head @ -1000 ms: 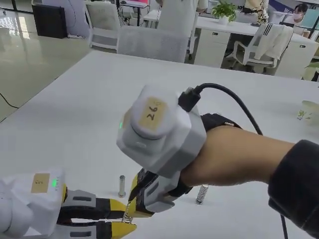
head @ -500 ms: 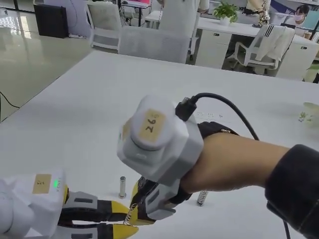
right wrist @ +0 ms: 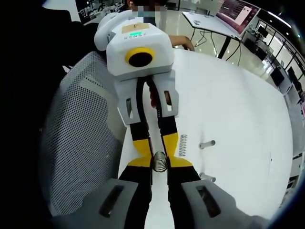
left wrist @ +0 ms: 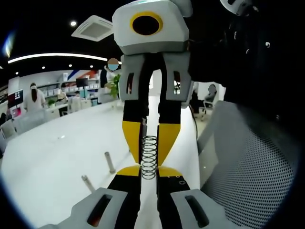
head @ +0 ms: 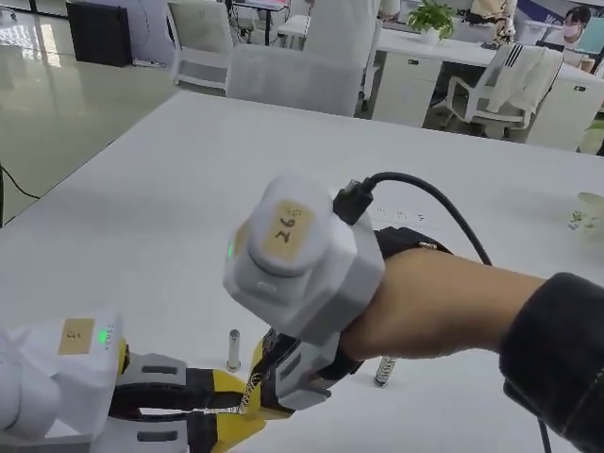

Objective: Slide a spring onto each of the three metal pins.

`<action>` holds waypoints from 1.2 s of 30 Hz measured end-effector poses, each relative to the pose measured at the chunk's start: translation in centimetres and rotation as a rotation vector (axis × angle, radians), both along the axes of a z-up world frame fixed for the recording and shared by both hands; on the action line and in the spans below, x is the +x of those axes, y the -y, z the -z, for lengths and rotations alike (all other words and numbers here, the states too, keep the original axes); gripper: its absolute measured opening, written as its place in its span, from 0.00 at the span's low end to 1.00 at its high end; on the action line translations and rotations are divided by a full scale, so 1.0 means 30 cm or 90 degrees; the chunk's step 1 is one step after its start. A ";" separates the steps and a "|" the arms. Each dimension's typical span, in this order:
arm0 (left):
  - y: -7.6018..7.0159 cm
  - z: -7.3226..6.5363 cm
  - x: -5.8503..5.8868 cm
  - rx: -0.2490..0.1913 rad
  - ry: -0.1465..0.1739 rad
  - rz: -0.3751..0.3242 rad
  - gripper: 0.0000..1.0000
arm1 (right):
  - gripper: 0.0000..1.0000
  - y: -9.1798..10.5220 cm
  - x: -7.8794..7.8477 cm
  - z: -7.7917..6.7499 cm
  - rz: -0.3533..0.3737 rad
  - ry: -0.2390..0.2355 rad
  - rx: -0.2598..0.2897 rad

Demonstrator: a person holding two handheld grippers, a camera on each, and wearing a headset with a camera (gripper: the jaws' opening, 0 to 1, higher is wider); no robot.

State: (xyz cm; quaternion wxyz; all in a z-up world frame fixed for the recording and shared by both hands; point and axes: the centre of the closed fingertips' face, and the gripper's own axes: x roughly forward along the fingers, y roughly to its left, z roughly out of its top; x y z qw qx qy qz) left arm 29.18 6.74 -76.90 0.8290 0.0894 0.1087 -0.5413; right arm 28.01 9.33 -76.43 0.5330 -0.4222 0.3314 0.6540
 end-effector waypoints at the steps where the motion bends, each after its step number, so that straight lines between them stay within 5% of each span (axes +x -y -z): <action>1: -0.002 0.003 0.001 0.002 -0.001 -0.002 0.07 | 0.08 0.001 0.001 -0.001 0.001 -0.001 0.000; 9: -0.021 0.027 0.010 0.001 -0.024 -0.020 0.20 | 0.08 0.025 0.022 0.002 0.015 0.002 -0.008; 12: -0.038 0.034 0.023 -0.010 -0.049 -0.045 0.29 | 0.08 0.041 0.036 0.004 0.023 0.006 -0.014; 21: -0.072 0.029 0.031 -0.024 -0.044 -0.080 0.40 | 0.08 0.074 0.072 0.002 0.038 0.015 -0.020; 25: -0.084 0.022 0.024 -0.042 -0.048 -0.085 0.34 | 0.08 0.092 0.095 -0.001 0.049 0.019 -0.021; 36: -0.103 0.020 0.027 -0.045 -0.042 -0.107 0.39 | 0.08 0.133 0.172 -0.021 0.087 0.029 -0.016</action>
